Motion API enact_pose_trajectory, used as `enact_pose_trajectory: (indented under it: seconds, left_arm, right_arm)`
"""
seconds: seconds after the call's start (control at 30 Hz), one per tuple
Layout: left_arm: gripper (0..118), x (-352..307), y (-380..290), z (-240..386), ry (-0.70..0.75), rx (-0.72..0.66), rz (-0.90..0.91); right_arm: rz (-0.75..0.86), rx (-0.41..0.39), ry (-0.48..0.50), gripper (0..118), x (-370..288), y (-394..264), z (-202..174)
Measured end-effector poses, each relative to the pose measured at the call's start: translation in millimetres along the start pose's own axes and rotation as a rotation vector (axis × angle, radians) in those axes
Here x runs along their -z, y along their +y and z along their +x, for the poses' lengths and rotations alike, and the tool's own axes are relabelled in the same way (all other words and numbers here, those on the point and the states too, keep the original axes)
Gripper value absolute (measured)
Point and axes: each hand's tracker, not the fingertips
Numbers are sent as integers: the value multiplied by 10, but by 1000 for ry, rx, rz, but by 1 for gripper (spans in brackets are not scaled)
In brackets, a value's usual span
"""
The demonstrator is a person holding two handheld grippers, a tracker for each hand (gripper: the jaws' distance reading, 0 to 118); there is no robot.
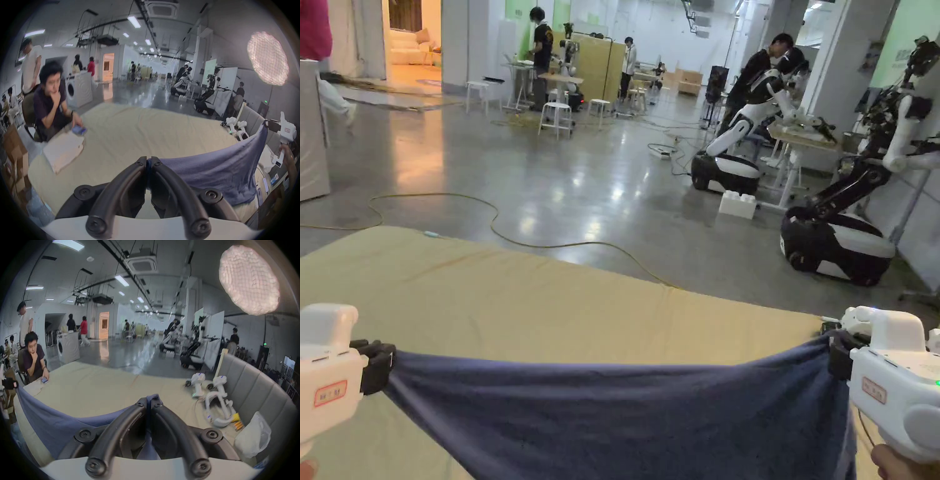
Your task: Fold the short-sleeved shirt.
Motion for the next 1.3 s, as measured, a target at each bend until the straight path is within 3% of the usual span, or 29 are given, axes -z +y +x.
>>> enact_pose_trajectory:
  seconds: [0.27,0.8,1.0,1.3]
  left_arm:
    - [6,66,1308,418,-35,78,146]
    - [6,508,3084,658,2,122,235]
    - [6,596,3041,740,15,127,253]
    - [6,896,1862,613,-20,130,150]
  right_arm:
    - [124,-3,-100,4,-336,878,286]
    - [209,3,-196,4,311,2316,338]
    - [221,-11,-201,4,385,2178,280]
    - [122,3,-192,4,276,1181,238]
